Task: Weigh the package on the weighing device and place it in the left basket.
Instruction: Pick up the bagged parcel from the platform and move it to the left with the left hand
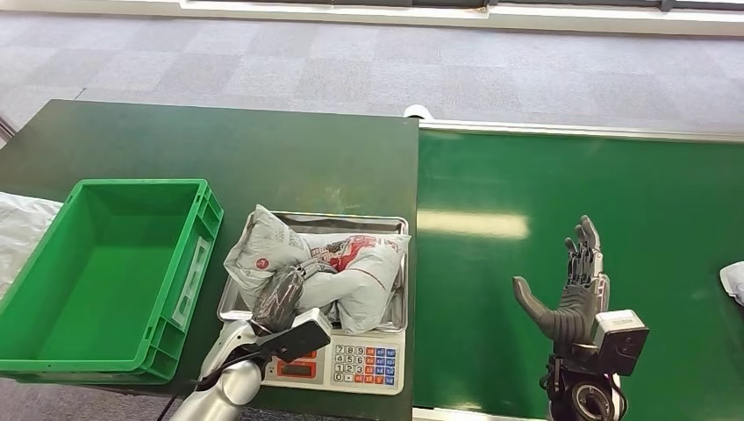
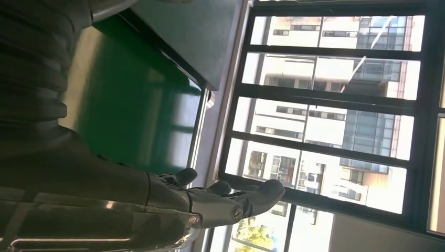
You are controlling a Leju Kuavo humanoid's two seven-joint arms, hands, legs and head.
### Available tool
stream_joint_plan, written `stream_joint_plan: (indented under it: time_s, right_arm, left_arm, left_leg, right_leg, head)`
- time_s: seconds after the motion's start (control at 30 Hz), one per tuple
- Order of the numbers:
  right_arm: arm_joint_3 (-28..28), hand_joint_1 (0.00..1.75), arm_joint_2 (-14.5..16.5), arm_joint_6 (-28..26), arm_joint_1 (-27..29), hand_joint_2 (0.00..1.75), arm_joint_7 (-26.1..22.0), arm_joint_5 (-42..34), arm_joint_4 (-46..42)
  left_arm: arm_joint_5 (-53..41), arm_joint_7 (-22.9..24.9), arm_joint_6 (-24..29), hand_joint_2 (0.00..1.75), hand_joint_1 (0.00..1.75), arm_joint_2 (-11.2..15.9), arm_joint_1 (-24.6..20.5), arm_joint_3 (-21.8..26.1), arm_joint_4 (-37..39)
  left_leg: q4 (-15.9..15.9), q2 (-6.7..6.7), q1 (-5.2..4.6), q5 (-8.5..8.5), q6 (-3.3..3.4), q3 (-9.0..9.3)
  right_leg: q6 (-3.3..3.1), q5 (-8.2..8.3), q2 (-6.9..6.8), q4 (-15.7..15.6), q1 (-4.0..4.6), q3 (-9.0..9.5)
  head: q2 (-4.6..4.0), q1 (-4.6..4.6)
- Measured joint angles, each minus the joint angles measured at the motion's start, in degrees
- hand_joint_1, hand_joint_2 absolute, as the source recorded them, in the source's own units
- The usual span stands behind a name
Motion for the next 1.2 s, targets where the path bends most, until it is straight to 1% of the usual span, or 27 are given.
stream_joint_plan:
  time_s: [0.1,0.27,0.33,0.4,0.5,0.57,0.63,0.8,1.1,1.2]
  right_arm:
    - [0.0,0.0,0.0,-0.1,0.2,1.75,-0.1,-0.1,0.0]
    - [0.0,0.0,0.1,-0.1,0.4,1.75,-0.1,-0.1,0.0]
    - [0.0,0.0,0.1,-0.1,0.5,1.75,-0.2,-0.1,0.0]
    - [0.0,0.0,0.1,-0.1,0.6,1.75,-0.2,-0.2,0.0]
    - [0.0,0.0,0.2,-0.2,0.7,1.75,-0.2,-0.3,0.0]
    - [0.0,0.0,0.2,-0.2,0.8,1.75,-0.3,-0.4,0.0]
    - [0.0,0.0,0.2,-0.3,0.8,1.75,-0.3,-0.4,0.0]
    - [0.1,0.0,0.2,-0.3,0.8,1.75,-0.3,-0.4,0.0]
    - [0.1,0.0,0.3,-0.3,0.8,1.75,-0.3,-0.5,0.0]
    - [0.1,0.0,0.4,-0.3,0.8,1.75,-0.3,-0.5,0.0]
  left_arm:
    - [0.4,-1.3,2.0,1.75,1.75,0.0,0.8,0.0,-0.3]
    - [0.4,-1.8,3.0,1.75,1.75,0.0,1.4,0.1,-0.7]
    - [0.6,-2.7,4.4,1.75,1.75,0.0,1.7,0.1,-0.8]
    - [1.6,-4.6,6.5,1.75,1.75,0.0,2.3,0.2,-1.0]
    - [5.4,-9.4,9.7,1.75,1.75,0.0,3.5,0.4,-2.1]
    - [8.3,-12.3,10.9,1.75,1.75,0.0,4.3,0.7,-3.1]
    - [10.0,-13.8,11.5,1.75,1.75,0.0,4.8,0.9,-4.3]
    - [10.6,-14.2,11.7,1.75,1.75,0.0,5.7,1.2,-6.3]
    - [10.8,-14.2,11.8,1.75,1.75,0.0,6.2,1.3,-7.2]
    - [13.2,-14.6,13.7,1.75,1.75,0.2,6.4,1.1,-7.9]
  left_leg:
    - [0.0,0.07,0.0,-0.02,-0.02,-0.13]
    - [0.0,0.12,0.01,-0.04,-0.04,-0.24]
    - [0.0,0.18,0.01,-0.05,-0.04,-0.26]
    - [0.0,0.27,0.01,-0.06,-0.05,-0.31]
    - [0.0,0.33,0.01,-0.06,-0.05,-0.46]
    - [0.0,0.34,0.02,-0.05,-0.05,-0.59]
    - [0.0,0.34,0.02,-0.05,-0.05,-0.71]
    - [0.0,0.33,0.02,-0.06,-0.05,-0.84]
    - [0.0,0.34,0.02,-0.06,-0.05,-0.93]
    - [0.0,0.35,0.02,-0.06,-0.05,-0.94]
  right_leg:
    - [0.0,0.0,0.11,0.0,0.0,-0.16]
    - [0.0,0.0,0.15,0.0,0.0,-0.28]
    - [0.0,0.0,0.18,0.0,0.0,-0.32]
    - [0.0,0.0,0.27,0.0,0.01,-0.42]
    - [-0.01,0.03,0.42,0.0,0.01,-0.63]
    - [-0.01,0.04,0.47,0.0,0.01,-0.78]
    - [-0.01,0.04,0.47,0.0,0.01,-0.88]
    - [-0.01,0.04,0.48,0.0,0.01,-1.01]
    - [-0.01,0.04,0.48,0.0,0.01,-1.11]
    - [-0.01,0.04,0.49,0.0,0.01,-1.13]
  head:
    - [0.0,0.01]
    - [0.0,0.01]
    - [0.0,0.01]
    - [0.0,0.01]
    - [0.0,0.01]
    - [0.0,0.01]
    - [0.0,0.01]
    - [0.0,0.01]
    - [0.0,0.01]
    - [0.0,0.01]
